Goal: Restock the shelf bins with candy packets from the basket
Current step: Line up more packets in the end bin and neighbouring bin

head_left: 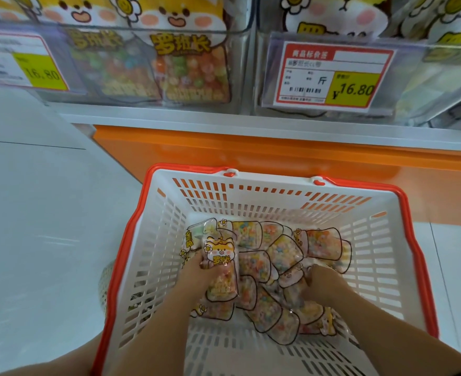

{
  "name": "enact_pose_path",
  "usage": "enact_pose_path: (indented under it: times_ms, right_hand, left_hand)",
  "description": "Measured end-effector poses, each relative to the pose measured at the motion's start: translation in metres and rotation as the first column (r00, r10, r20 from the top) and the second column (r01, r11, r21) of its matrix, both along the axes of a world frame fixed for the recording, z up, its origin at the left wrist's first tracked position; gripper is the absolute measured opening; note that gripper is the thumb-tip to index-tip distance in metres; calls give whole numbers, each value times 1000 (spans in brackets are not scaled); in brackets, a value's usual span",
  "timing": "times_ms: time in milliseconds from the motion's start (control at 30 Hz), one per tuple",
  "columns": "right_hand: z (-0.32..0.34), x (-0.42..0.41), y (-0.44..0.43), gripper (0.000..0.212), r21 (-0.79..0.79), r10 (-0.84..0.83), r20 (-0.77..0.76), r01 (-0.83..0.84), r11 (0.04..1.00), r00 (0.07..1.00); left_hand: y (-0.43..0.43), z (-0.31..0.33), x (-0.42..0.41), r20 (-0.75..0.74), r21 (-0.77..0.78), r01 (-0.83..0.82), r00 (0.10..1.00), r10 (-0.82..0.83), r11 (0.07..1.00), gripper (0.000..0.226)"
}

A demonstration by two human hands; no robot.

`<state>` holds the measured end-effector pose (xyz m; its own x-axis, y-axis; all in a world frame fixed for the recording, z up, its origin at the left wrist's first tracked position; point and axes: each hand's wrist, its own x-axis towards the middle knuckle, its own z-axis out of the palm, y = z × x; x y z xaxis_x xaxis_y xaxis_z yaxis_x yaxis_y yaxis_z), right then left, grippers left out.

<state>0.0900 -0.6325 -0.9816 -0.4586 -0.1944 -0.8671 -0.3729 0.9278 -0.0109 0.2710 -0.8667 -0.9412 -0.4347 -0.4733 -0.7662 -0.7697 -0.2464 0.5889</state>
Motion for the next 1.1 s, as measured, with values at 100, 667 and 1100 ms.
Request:
enact_pose_path:
  times_ms: [100, 667, 1100]
  right_hand:
    - [27, -5, -21, 36, -13, -70, 207, 75, 997, 976]
    - [231, 31, -98, 36, -666, -214, 5, 163, 728, 977]
    - [329, 52, -103, 53, -912, -343, 306, 377, 162, 888]
  left_hand:
    - [-1, 2, 1, 15, 47, 36, 999, -37, 998, 22]
    - [24, 153, -37, -243, 62, -49, 968, 62, 997, 50]
    - [6, 294, -28, -620, 226, -154, 739, 264, 962, 39]
